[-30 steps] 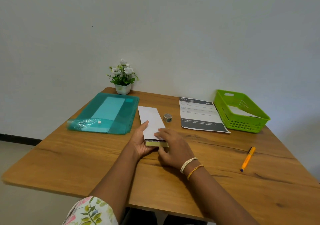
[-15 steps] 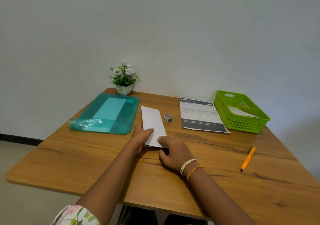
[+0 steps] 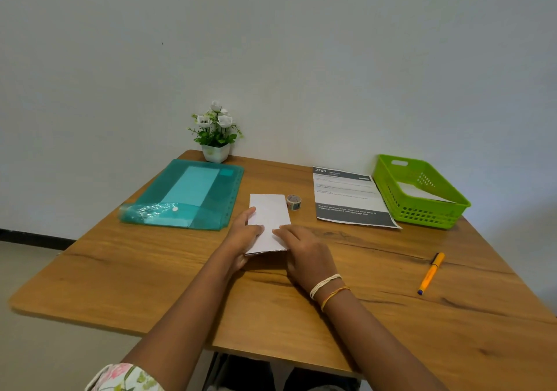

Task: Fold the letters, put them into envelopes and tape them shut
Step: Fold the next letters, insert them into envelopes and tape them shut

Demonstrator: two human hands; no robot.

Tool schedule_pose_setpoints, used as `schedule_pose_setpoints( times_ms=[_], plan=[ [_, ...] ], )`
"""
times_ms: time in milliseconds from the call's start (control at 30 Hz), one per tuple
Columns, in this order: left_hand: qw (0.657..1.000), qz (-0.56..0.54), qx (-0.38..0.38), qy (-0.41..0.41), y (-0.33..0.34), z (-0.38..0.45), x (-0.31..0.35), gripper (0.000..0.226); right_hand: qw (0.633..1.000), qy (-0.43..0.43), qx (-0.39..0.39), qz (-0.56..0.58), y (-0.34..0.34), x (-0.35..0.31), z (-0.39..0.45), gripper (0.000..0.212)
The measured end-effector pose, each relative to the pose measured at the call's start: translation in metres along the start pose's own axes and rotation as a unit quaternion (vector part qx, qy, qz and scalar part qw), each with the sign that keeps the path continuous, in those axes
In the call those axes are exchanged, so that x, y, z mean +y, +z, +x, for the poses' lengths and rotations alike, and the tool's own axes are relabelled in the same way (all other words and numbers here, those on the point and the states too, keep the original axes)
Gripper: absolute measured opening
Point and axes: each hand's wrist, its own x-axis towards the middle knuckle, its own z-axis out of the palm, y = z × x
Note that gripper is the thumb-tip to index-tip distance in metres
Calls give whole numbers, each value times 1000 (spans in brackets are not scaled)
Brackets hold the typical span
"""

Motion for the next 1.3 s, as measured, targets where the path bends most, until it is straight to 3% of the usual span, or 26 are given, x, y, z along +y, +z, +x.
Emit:
schedule_pose_setpoints(
  times_ms=[100,167,267,333,400,433,467,567,667,733,900,1067,1167,1300],
  plan=[
    [999,-37,-25,-8,-2,1,2,49,999,-20,48,-11,-2,3,-1,45],
    [997,-74,-34,-16,-3,0,3,44,999,5,40,0,-3,1,0,54],
    [991,-132,-17,-26,-3,2,1,40,975,172,41,138,0,-6,4,65],
    [989,-142,15,-26,-1,4,1,40,888,315,59,330,0,-13,10,54],
    [989,-139,53,-22,4,5,3,40,761,411,65,498,-1,-16,20,41],
    [989,-129,69,-16,7,5,3,40,721,440,63,532,-2,-16,23,38],
    [990,-110,83,-5,10,6,3,39,705,455,64,541,-3,-16,26,36],
    [993,-42,106,30,16,8,2,38,738,433,40,516,-7,-11,23,39],
    [993,-3,114,34,20,9,1,38,859,333,-46,387,-7,2,13,46],
    [993,16,113,33,19,10,1,37,906,285,-74,304,-7,8,8,42],
    [994,37,77,63,15,10,-2,39,934,252,-53,250,-7,20,-2,30],
    [949,208,176,157,13,-2,-10,31,968,174,-123,131,-8,26,-5,27],
    [925,298,127,196,6,-6,-18,23,976,144,-149,68,-6,27,-5,26],
    [899,379,30,216,1,-9,-21,30,967,177,-162,88,-2,27,-4,27]
  ],
)
